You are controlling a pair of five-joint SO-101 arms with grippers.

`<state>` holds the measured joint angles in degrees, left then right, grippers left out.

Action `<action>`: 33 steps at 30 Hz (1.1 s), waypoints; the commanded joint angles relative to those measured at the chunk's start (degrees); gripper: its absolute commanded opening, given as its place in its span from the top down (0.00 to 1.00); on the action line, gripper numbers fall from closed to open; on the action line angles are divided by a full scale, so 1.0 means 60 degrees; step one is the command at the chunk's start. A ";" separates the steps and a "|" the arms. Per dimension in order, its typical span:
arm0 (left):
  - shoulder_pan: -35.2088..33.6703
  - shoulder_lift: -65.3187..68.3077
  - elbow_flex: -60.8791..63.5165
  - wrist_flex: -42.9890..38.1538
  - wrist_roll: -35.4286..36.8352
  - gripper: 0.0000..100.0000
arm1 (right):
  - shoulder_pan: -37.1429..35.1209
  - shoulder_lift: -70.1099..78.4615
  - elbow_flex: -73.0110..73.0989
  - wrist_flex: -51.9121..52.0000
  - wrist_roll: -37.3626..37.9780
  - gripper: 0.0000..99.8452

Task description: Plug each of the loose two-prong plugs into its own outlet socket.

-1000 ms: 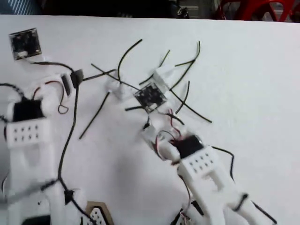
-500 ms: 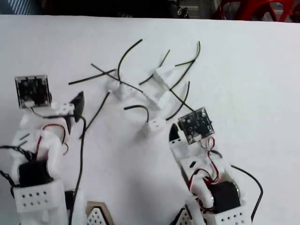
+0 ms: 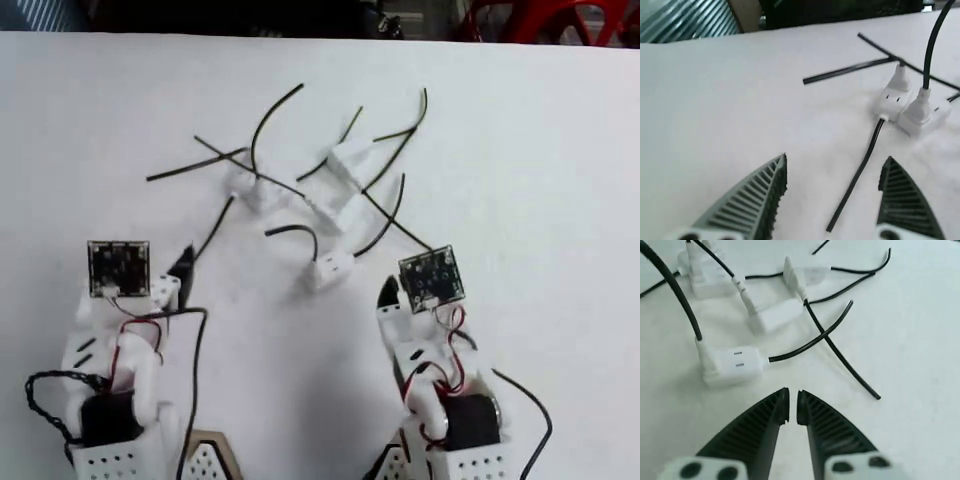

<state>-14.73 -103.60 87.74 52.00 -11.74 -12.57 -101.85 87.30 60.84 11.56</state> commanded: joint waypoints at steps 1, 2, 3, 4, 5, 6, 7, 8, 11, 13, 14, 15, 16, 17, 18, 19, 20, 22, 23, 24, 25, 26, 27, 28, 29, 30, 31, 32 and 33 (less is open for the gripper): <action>0.0139 -0.0125 0.0821 -0.0029 -0.0088 0.70 | 0.0066 -0.0110 0.0733 -0.0388 -0.0059 0.97; 0.0139 -0.0125 0.1026 -0.0073 -0.0103 0.70 | 0.0081 -0.0110 0.0996 -0.0520 -0.0059 0.97; 0.0139 -0.0125 0.1216 -0.0073 -0.0103 0.70 | 0.0081 -0.0110 0.1275 -0.0637 -0.0059 0.97; 0.0139 -0.0125 0.1407 -0.0073 -0.0103 0.70 | 0.0081 -0.0110 0.1582 -0.0711 -0.0059 0.97; 0.0139 -0.0125 0.1538 -0.0073 -0.0103 0.70 | 0.0081 -0.0081 0.1641 -0.0711 -0.0059 0.97; 0.0139 -0.0125 0.1553 0.0000 -0.0103 0.70 | 0.0081 -0.0110 0.1597 -0.0711 -0.0059 0.97; 0.0139 -0.0125 0.1553 0.0088 -0.0103 0.70 | 0.0095 -0.0139 0.1597 -0.0696 -0.0059 0.97; 0.0139 -0.0125 0.1538 0.0205 -0.0103 0.70 | 0.0095 -0.0168 0.1597 -0.0623 -0.0059 0.97; 0.0139 -0.0125 0.1538 0.0586 -0.0103 0.70 | 0.0081 -0.0183 0.1597 -0.0374 -0.0059 0.97; 0.0139 -0.0125 0.1538 0.0967 -0.0103 0.70 | 0.0081 -0.0168 0.1597 -0.0022 0.0015 0.97; 0.0139 -0.0125 0.1538 0.1187 -0.0103 0.70 | 0.0081 -0.0168 0.1597 0.0183 0.0015 0.97; 0.0139 -0.0125 0.1538 0.1392 -0.0103 0.70 | 0.0081 -0.0168 0.1597 0.0432 0.0015 0.97; 0.0139 -0.0125 0.1538 0.1568 -0.0103 0.71 | 0.0081 -0.0154 0.1597 0.0696 0.0015 0.97; 0.0139 -0.0125 0.1538 0.1744 -0.0103 0.71 | 0.0081 -0.0168 0.1597 0.0989 0.0015 0.97; 0.0139 -0.0125 0.1538 0.1890 -0.0103 0.71 | 0.0081 -0.0183 0.1597 0.1238 0.0015 0.97; 0.0139 -0.0125 0.1538 0.2051 -0.0103 0.71 | 0.0081 -0.0183 0.1597 0.1443 0.0015 0.97; 0.0139 -0.0125 0.1538 0.2212 -0.0103 0.71 | 0.0081 -0.0183 0.1597 0.1634 0.0015 0.97; 0.0139 -0.0125 0.1538 0.2623 -0.0103 0.71 | 0.0081 -0.0198 0.1597 0.1839 0.0015 0.97; 0.0139 -0.0125 0.1538 0.2842 -0.0103 0.71 | 0.0081 -0.0198 0.1597 0.1853 0.0015 0.97; 0.0139 -0.0125 0.1538 0.3062 -0.0103 0.71 | 0.0066 -0.0198 0.1597 0.1853 0.0015 0.97; 0.0125 -0.0125 0.1538 0.3282 -0.0103 0.71 | 0.0066 -0.0198 0.1597 0.1853 0.0015 0.97; 0.0125 -0.0125 0.1538 0.3487 -0.0103 0.71 | 0.0066 -0.0198 0.1597 0.1883 0.0000 0.97; 0.0081 -0.0125 0.1538 0.3575 -0.0103 0.71 | 0.0066 -0.0198 0.1597 0.1897 0.0000 0.97; 0.0066 -0.0125 0.1538 0.3575 -0.0073 0.71 | 0.0066 -0.0198 0.1597 0.1897 0.0015 0.97; 0.0066 -0.0125 0.1538 0.3575 -0.0059 0.71 | 0.0066 -0.0183 0.1597 0.1897 0.0015 0.97; 0.0066 -0.0125 0.1538 0.3575 -0.0044 0.71 | 0.0066 -0.0183 0.1597 0.1897 0.0015 0.97; 0.0066 -0.0125 0.1538 0.3575 -0.0044 0.71 | 0.0066 -0.0183 0.1597 0.1897 0.0015 0.97; 0.0066 -0.0125 0.1538 0.3575 -0.0044 0.71 | 0.0066 -0.0183 0.1597 0.1897 0.0015 0.97; 0.0066 -0.0125 0.1538 0.3575 -0.0044 0.71 | 0.0066 -0.0183 0.1597 0.1897 0.0015 0.97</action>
<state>-14.64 -103.60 97.14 73.19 -11.74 -12.75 -102.29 96.35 71.82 11.56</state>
